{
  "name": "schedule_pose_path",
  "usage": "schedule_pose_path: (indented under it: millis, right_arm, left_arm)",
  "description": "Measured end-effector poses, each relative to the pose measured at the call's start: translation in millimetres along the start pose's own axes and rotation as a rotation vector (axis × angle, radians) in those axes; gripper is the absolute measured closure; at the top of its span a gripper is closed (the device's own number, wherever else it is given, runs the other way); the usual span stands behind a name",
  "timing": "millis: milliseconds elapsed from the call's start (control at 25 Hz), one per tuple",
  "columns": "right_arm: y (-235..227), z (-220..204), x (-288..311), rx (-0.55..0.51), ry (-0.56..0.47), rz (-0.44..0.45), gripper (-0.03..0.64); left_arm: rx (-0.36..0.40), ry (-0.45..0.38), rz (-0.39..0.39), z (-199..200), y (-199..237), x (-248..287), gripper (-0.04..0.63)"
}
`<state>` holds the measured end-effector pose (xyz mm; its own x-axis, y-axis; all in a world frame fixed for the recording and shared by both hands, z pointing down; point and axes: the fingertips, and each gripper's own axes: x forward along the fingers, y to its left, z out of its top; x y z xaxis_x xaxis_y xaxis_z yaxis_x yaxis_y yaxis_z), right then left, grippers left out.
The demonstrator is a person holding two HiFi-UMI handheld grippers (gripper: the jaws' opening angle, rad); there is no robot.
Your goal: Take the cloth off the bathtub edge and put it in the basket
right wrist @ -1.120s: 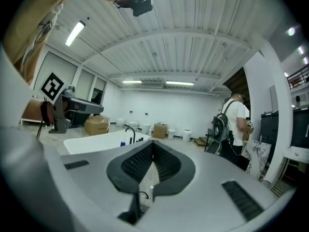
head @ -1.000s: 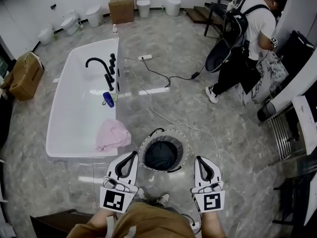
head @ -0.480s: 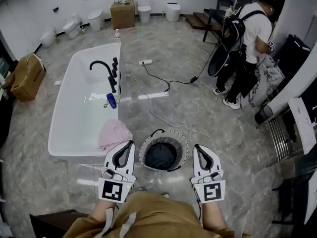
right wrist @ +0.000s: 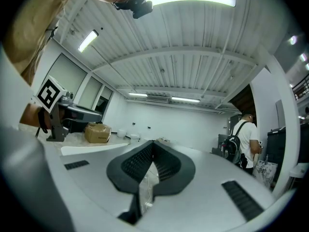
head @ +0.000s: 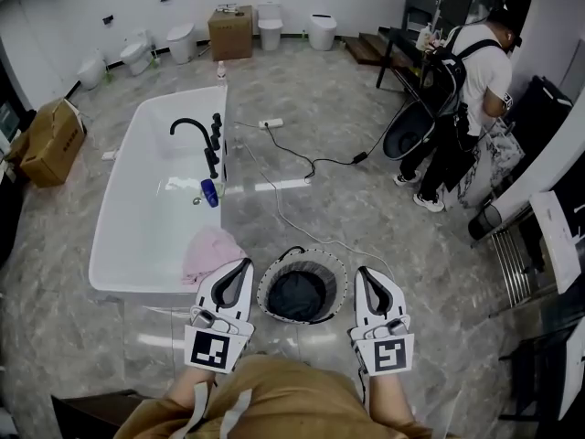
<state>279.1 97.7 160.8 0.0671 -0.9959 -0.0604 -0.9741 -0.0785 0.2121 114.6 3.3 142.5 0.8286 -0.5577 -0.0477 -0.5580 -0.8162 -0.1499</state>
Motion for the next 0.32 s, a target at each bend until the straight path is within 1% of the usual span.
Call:
schedule_pose_path:
  millis: [120,320]
  right_arm:
    - [6.8,-1.7,1.9,0.024,0.006,0.005,0.611]
    - [14.6,0.8,5.1,0.02,-0.01,0.018,0.611]
  left_arm:
    - [0.005,0.004,0.0,0.4,4.9,-2.0,0.589]
    - [0.001,0.025,0.017,-2.6,13.7,-4.6,0.589]
